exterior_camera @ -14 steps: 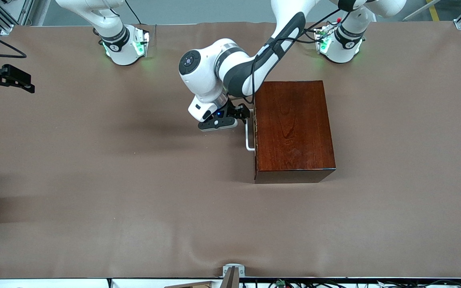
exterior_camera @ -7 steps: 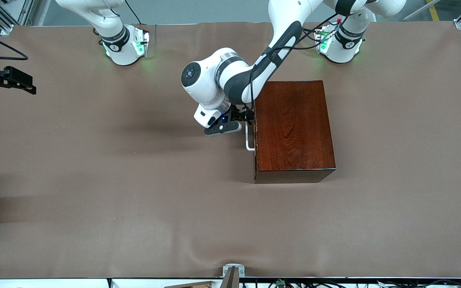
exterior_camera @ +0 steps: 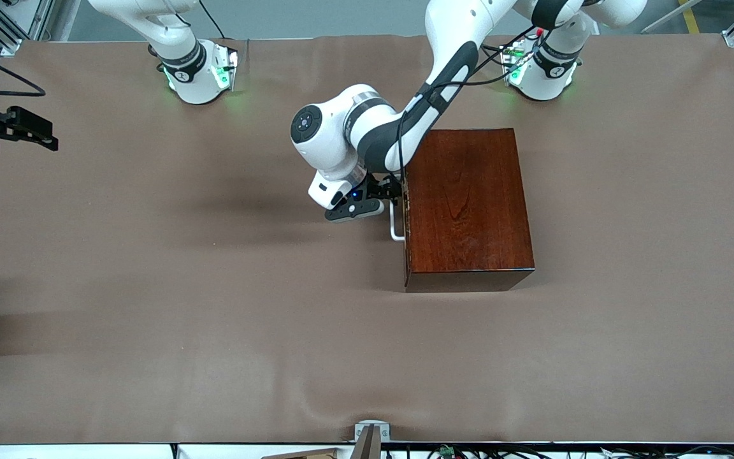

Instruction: Open drawer, take yellow block, close drawer

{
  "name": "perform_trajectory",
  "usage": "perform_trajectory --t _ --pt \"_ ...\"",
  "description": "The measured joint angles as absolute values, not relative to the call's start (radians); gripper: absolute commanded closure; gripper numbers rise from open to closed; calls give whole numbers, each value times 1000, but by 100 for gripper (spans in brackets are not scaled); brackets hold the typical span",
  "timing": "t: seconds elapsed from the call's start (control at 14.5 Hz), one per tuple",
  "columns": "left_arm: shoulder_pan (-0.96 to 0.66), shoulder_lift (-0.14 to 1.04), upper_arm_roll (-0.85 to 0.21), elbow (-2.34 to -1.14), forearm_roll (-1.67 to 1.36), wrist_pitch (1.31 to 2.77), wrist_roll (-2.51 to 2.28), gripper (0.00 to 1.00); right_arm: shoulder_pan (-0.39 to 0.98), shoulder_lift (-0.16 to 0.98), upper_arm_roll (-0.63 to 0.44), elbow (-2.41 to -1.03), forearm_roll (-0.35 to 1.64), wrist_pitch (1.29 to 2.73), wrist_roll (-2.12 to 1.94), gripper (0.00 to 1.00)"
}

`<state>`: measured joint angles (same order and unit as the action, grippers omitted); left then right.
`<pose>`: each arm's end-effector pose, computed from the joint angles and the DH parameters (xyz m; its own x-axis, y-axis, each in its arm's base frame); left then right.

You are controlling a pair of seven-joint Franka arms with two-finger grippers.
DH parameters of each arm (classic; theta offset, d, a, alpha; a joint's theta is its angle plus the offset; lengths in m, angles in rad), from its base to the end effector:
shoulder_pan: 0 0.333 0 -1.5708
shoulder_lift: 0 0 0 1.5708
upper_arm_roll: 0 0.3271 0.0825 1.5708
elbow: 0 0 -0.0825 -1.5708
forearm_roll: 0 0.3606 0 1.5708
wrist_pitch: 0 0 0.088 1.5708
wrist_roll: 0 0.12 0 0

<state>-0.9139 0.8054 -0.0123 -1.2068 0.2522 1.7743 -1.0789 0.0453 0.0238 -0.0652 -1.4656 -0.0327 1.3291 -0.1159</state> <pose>0.4500 -0.5535 0.2860 0.9951 0.0618 0.0775 0.0832 -0.9455 -0.3149 0.5105 -0.0142 0.6372 0.9828 0.0880 -0.1623 0.0917 -0.9957 0.0155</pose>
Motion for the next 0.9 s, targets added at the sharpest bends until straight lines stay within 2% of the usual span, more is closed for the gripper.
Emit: perform_trajectory --t 0.9 --pt "-942 814 -38 -1205 219 2137 -1317 0 43 37 -68 -1466 -33 1331 -116 0"
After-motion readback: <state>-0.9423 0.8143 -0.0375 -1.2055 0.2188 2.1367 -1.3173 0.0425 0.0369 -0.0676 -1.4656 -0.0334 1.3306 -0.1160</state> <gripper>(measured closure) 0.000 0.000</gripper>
